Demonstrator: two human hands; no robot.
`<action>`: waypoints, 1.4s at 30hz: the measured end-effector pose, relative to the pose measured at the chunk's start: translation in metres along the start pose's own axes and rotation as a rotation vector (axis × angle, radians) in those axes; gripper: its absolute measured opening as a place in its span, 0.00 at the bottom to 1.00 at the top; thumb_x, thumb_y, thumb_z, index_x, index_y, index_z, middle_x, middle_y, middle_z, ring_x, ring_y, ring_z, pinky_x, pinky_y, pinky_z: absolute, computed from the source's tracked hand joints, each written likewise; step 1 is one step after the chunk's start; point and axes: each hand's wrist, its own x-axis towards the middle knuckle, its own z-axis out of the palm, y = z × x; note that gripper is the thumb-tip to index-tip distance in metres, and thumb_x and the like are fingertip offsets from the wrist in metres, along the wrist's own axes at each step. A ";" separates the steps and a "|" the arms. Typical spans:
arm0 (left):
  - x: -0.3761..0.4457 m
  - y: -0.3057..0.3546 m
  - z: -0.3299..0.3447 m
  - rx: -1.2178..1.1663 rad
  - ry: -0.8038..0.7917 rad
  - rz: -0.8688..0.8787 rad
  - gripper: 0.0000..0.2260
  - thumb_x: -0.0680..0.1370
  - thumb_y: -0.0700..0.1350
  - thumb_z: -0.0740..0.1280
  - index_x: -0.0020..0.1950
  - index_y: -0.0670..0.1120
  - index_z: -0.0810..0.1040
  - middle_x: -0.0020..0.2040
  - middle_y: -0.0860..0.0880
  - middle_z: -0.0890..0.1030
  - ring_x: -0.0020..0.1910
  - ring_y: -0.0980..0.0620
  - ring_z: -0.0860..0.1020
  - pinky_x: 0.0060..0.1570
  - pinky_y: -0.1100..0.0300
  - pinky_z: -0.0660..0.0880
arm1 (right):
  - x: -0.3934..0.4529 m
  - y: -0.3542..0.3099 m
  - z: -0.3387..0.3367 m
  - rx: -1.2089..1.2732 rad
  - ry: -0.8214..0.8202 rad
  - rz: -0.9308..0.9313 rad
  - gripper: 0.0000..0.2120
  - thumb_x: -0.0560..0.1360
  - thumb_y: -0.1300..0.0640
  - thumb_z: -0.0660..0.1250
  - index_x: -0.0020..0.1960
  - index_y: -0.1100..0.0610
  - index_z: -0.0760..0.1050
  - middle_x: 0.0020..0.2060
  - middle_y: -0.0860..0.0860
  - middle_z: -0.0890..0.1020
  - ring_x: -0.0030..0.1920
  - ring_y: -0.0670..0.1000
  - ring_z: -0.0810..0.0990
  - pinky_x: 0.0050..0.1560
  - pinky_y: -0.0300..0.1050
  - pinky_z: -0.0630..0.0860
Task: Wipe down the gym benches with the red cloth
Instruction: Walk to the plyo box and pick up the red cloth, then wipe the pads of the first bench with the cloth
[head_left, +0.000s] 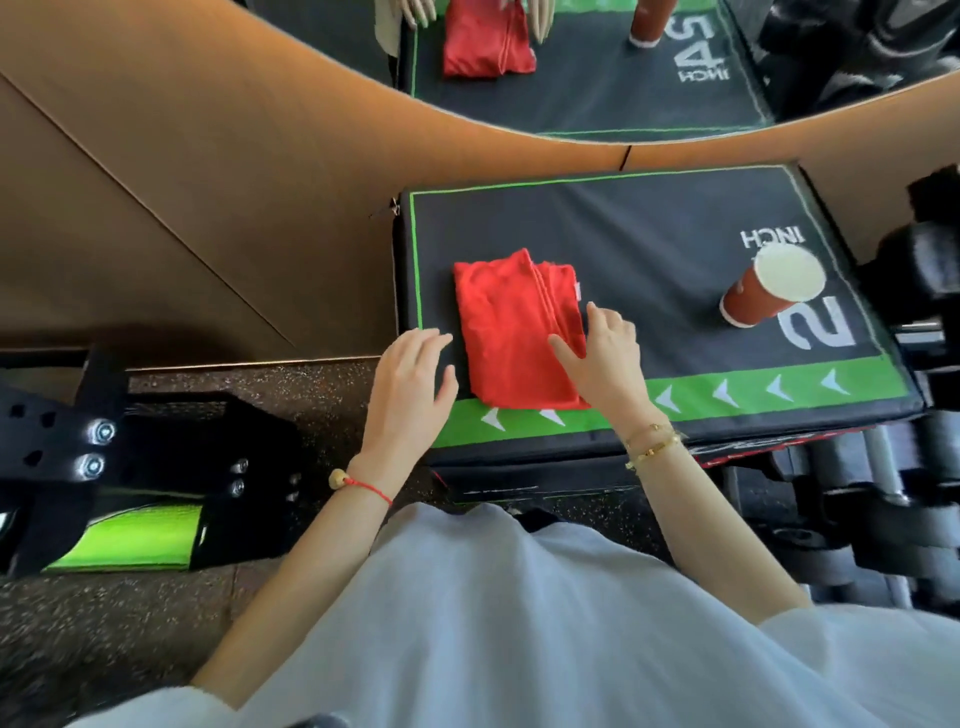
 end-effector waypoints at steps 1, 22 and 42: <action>0.001 0.000 0.005 0.016 0.001 -0.012 0.15 0.78 0.40 0.65 0.65 0.40 0.76 0.63 0.43 0.78 0.65 0.44 0.74 0.69 0.49 0.68 | 0.006 -0.001 0.003 -0.046 0.020 -0.009 0.34 0.76 0.42 0.64 0.72 0.63 0.63 0.67 0.59 0.70 0.65 0.62 0.67 0.64 0.55 0.65; -0.005 -0.004 0.033 0.032 0.081 -0.053 0.16 0.78 0.38 0.64 0.66 0.40 0.76 0.67 0.43 0.75 0.71 0.43 0.70 0.70 0.44 0.66 | 0.027 -0.019 0.010 0.490 -0.065 -0.112 0.09 0.71 0.59 0.65 0.45 0.57 0.64 0.31 0.48 0.72 0.32 0.49 0.69 0.34 0.46 0.64; -0.008 -0.028 0.016 -0.091 -0.007 0.196 0.14 0.77 0.40 0.65 0.63 0.44 0.78 0.63 0.48 0.78 0.66 0.47 0.73 0.70 0.50 0.66 | -0.053 -0.019 0.006 0.876 0.190 0.265 0.08 0.73 0.63 0.66 0.49 0.55 0.70 0.37 0.45 0.77 0.36 0.42 0.74 0.38 0.37 0.72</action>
